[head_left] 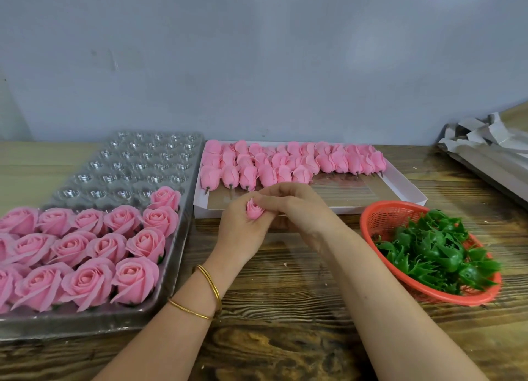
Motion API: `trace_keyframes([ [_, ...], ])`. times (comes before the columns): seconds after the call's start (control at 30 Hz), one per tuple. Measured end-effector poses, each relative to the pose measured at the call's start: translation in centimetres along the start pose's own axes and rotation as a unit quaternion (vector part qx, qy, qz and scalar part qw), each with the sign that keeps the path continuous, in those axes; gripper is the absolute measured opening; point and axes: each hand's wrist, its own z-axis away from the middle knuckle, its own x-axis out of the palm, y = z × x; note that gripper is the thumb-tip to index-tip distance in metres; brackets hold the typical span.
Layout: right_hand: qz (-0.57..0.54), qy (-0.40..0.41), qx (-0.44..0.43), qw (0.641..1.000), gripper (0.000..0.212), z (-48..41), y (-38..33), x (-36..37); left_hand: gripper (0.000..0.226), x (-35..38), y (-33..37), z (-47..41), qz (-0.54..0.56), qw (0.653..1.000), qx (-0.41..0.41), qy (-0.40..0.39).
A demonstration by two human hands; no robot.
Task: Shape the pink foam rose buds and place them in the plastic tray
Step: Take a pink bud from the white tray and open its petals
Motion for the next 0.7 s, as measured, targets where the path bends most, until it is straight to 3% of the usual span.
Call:
trace_keyframes([
  [0.2, 0.044, -0.030, -0.044, 0.998, 0.024, -0.7, 0.1, -0.3, 0.030, 0.0, -0.2, 0.0, -0.021, 1.000, -0.022, 0.000],
  [0.47, -0.029, 0.041, -0.107, 0.993, 0.015, -0.6, 2.2, 0.1, 0.019, 0.0, 0.2, -0.1, -0.054, 0.998, -0.024, 0.007],
  [0.57, -0.124, 0.008, -0.070, 0.990, 0.030, -0.4, 2.0, 0.0, 0.012, 0.1, 0.5, -0.2, -0.060, 0.997, -0.019, 0.032],
  [0.7, -0.209, -0.058, -0.029, 0.976, 0.051, 0.0, 1.8, -0.9, 0.033, 0.6, 0.8, 0.4, -0.026, 0.998, -0.032, 0.043],
])
